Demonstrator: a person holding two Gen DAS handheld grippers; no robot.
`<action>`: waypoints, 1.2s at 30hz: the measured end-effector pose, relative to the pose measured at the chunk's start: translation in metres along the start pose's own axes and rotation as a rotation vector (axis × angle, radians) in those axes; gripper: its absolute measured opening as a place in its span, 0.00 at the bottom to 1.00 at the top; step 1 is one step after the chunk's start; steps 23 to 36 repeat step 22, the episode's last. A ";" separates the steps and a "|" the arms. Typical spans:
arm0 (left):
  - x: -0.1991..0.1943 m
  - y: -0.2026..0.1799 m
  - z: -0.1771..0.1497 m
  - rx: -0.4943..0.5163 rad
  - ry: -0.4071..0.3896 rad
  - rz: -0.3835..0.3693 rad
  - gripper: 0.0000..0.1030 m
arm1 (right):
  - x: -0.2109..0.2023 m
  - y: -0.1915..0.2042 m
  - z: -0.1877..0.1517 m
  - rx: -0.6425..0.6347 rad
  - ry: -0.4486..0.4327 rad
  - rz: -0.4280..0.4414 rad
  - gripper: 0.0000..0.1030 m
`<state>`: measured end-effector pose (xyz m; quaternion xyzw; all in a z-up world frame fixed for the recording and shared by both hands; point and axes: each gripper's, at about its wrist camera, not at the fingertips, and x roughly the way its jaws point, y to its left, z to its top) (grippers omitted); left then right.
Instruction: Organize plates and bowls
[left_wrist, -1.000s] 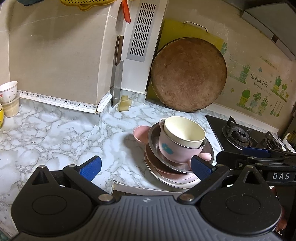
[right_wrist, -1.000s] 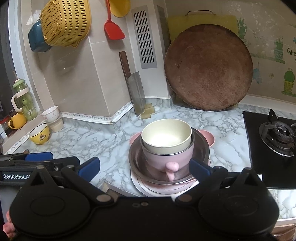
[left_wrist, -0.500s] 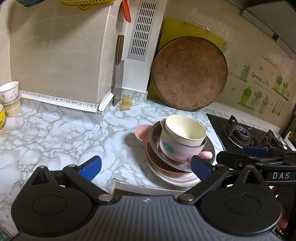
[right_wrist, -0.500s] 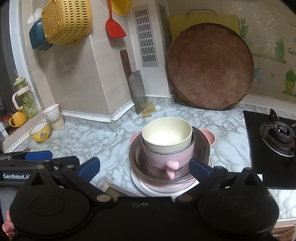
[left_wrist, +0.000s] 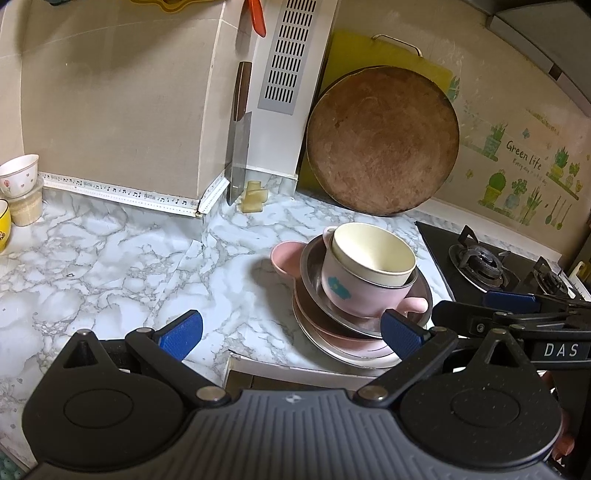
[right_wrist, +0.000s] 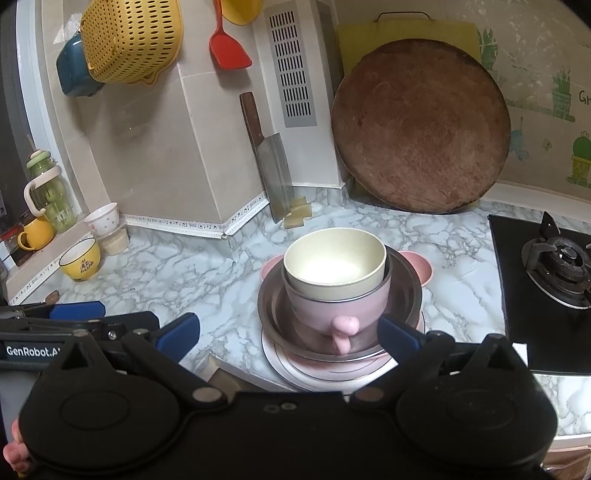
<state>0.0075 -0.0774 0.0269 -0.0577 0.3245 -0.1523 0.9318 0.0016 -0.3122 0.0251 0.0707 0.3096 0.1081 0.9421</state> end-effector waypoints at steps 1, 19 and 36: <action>0.001 0.000 0.000 0.000 0.002 0.001 1.00 | 0.001 0.000 0.000 0.001 0.003 0.000 1.00; 0.005 0.004 0.001 -0.006 0.011 -0.003 1.00 | 0.006 0.002 0.001 0.002 0.014 0.000 1.00; 0.005 0.004 0.001 -0.007 0.012 -0.004 1.00 | 0.008 0.004 0.001 0.003 0.016 0.002 1.00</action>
